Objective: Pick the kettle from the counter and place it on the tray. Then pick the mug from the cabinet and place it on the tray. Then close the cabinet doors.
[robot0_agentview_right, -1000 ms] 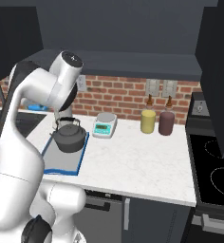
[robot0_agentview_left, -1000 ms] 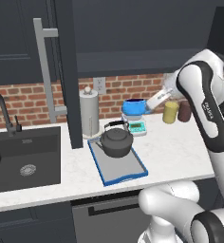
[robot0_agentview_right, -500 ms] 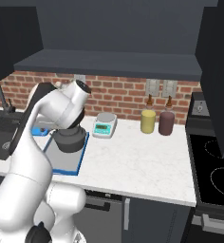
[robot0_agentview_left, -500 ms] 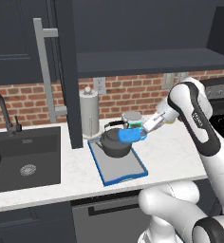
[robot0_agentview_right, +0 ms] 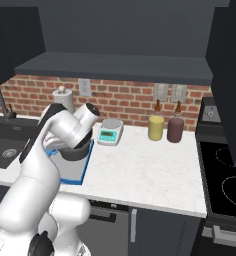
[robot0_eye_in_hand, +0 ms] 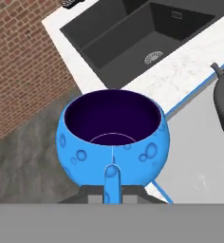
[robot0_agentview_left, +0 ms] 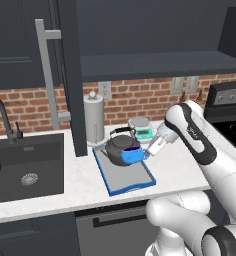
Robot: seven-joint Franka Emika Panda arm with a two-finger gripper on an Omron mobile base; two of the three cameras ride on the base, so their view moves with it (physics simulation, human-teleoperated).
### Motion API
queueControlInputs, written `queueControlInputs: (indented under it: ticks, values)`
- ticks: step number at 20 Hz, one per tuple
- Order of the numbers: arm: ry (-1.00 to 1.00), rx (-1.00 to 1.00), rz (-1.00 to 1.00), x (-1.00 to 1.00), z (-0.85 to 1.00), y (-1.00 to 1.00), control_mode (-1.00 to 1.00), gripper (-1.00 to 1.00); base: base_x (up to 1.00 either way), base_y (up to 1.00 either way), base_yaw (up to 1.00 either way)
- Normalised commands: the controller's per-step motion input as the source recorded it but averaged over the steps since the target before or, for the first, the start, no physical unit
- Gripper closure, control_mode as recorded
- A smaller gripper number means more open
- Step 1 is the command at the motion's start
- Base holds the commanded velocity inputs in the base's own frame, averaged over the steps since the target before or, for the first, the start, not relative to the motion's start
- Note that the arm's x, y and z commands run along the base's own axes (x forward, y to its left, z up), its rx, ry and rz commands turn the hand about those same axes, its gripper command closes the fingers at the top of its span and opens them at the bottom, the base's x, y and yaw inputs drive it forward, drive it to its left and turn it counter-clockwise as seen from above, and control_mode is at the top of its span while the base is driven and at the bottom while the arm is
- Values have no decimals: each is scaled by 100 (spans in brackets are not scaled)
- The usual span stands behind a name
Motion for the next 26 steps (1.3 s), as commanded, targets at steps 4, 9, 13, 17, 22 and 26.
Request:
queueControlInputs:
  ticks: [4,9,13,17,22,26]
  values:
    - [-7,-1,15,27,-62,0,-100,100,0,0,0]
    - [-20,-9,21,7,-61,10,-100,100,0,0,0]
    - [-15,-2,13,38,-39,-1,-100,100,0,0,0]
    - [-10,-2,8,40,-34,-3,-100,100,0,0,0]
    - [-3,0,1,24,-39,-10,-100,100,0,0,0]
    - [0,0,0,29,-36,-4,-100,100,0,0,0]
